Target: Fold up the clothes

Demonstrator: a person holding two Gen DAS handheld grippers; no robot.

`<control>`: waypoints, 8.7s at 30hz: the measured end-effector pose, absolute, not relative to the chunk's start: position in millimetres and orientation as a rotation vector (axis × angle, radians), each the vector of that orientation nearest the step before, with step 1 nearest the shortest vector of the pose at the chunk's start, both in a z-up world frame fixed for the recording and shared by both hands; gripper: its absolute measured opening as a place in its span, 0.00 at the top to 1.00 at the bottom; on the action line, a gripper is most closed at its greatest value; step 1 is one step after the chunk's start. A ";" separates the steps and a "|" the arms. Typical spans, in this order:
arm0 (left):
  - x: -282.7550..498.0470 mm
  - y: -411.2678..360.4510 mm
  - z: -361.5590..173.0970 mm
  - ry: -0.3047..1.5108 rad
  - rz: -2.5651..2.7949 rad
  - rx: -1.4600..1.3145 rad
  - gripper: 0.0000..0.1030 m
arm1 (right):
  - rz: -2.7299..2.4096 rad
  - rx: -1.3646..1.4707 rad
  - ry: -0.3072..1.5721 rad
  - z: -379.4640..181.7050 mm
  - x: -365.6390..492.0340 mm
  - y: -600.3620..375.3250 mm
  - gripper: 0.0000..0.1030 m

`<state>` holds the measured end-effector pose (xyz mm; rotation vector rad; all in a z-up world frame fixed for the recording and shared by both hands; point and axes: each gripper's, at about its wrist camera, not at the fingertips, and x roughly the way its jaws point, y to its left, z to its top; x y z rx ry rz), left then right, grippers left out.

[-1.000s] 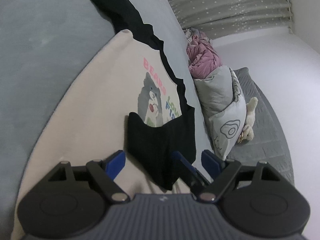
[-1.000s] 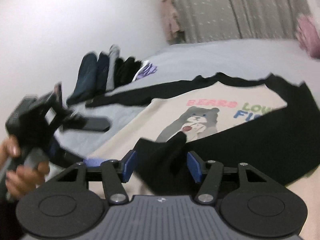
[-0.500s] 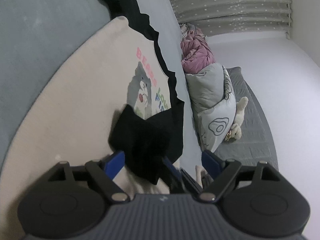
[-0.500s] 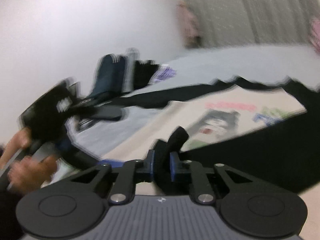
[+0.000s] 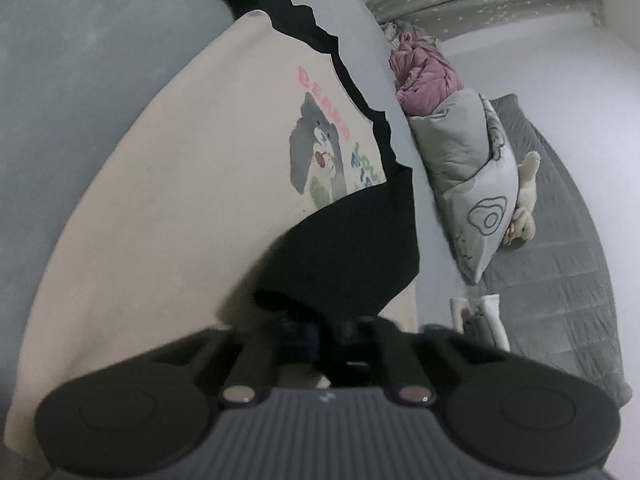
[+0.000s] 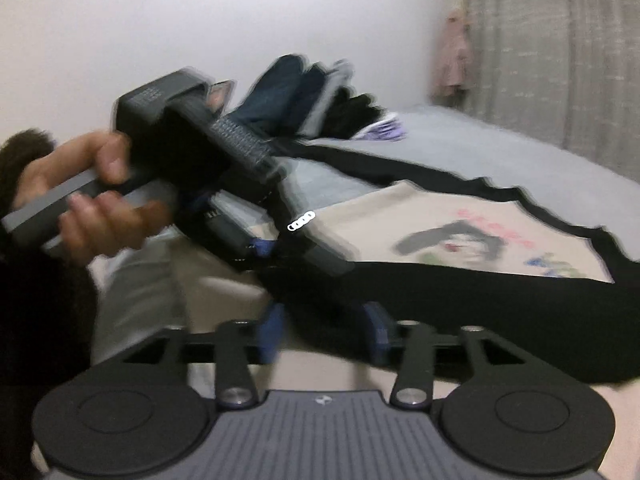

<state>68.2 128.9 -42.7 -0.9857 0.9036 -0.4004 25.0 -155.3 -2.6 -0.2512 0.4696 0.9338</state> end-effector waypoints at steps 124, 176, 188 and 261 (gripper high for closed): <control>77.0 145.0 16.1 0.932 -0.388 -0.401 0.56 | 0.166 -0.115 0.615 10.8 298.5 -206.3 0.58; 42.7 188.4 13.7 0.899 -0.169 -0.454 0.83 | 1.109 -0.246 0.618 31.0 10.6 -62.1 0.59; 36.2 203.6 23.5 0.865 -0.266 -0.538 0.78 | 1.040 -0.372 0.609 28.0 -10.5 -56.2 0.76; 160.1 289.1 8.6 0.245 0.338 -0.780 0.95 | 0.829 0.094 0.635 27.5 78.6 -129.5 0.42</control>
